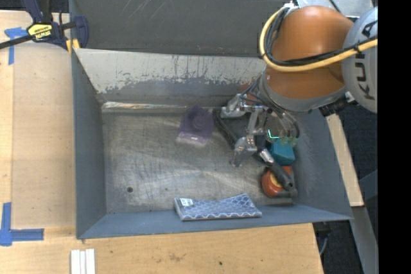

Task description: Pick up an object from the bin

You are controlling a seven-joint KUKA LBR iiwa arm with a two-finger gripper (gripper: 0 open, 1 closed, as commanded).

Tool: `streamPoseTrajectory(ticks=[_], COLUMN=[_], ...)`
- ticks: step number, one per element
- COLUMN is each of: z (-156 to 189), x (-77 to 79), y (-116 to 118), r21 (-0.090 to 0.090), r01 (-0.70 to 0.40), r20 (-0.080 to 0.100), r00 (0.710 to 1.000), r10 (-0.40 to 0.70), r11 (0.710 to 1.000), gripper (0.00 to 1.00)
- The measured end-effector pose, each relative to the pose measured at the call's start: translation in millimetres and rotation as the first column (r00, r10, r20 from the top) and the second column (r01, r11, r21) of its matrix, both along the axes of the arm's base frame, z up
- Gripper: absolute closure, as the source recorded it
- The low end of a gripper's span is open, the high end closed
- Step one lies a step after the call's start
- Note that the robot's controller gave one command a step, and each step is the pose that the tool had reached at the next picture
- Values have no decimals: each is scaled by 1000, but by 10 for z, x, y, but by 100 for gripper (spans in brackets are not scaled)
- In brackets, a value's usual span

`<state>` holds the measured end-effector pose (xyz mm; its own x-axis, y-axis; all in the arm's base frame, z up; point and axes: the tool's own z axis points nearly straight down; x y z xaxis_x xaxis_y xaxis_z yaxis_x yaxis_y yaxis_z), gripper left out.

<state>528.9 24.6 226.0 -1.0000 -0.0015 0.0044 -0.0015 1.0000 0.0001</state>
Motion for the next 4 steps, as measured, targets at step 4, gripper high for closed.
streamPoseTrajectory(ticks=[4], z=[-921], x=[669], y=[-23], r21=[2], r01=[23], r20=[10], r00=[1000], r10=[-23], r11=[1000], gripper=[0])
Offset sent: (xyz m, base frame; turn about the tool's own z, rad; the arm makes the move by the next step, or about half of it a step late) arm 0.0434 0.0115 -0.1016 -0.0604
